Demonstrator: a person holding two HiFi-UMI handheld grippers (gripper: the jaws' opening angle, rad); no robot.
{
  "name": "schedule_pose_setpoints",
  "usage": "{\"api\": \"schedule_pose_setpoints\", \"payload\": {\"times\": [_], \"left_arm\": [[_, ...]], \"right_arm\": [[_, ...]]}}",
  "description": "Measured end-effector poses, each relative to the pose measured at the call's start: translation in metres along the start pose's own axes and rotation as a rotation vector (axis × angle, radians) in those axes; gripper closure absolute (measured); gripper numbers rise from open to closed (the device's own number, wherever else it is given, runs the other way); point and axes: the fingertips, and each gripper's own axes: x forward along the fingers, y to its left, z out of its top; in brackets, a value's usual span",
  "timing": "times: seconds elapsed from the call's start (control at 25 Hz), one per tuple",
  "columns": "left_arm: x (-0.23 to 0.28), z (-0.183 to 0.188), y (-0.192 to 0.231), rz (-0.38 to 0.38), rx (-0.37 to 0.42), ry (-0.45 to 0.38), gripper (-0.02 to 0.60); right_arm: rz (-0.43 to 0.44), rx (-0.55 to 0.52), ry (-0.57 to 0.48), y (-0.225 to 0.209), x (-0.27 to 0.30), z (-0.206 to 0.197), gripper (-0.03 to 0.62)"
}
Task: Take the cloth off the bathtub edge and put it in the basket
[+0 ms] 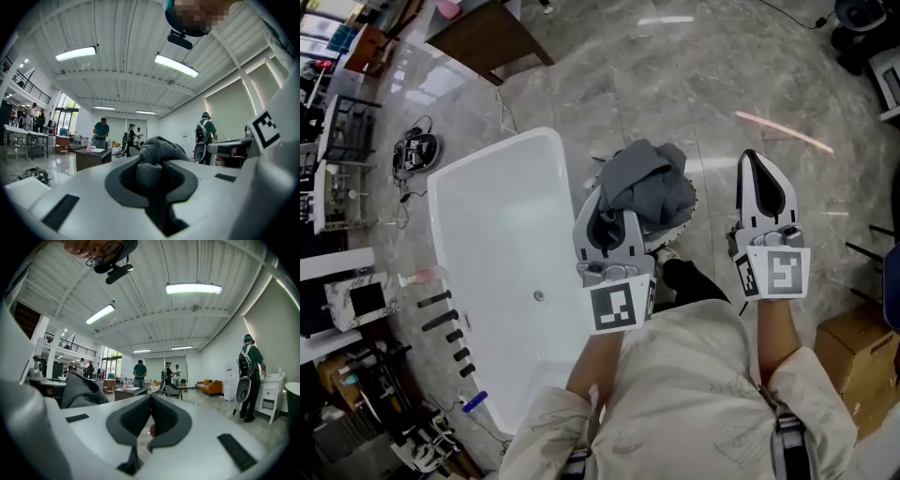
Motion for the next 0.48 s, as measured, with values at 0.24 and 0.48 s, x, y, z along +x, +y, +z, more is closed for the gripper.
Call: {"api": "schedule_pose_setpoints", "payload": {"times": [0.24, 0.48], "left_arm": [[0.012, -0.045, -0.003, 0.004, -0.007, 0.074, 0.535], [0.015, -0.094, 0.003, 0.027, -0.009, 0.171, 0.534]], "right_arm": [[0.007, 0.015, 0.062, -0.005, 0.014, -0.032, 0.605], [0.032, 0.044, 0.134, -0.001, 0.028, -0.074, 0.605]]}}
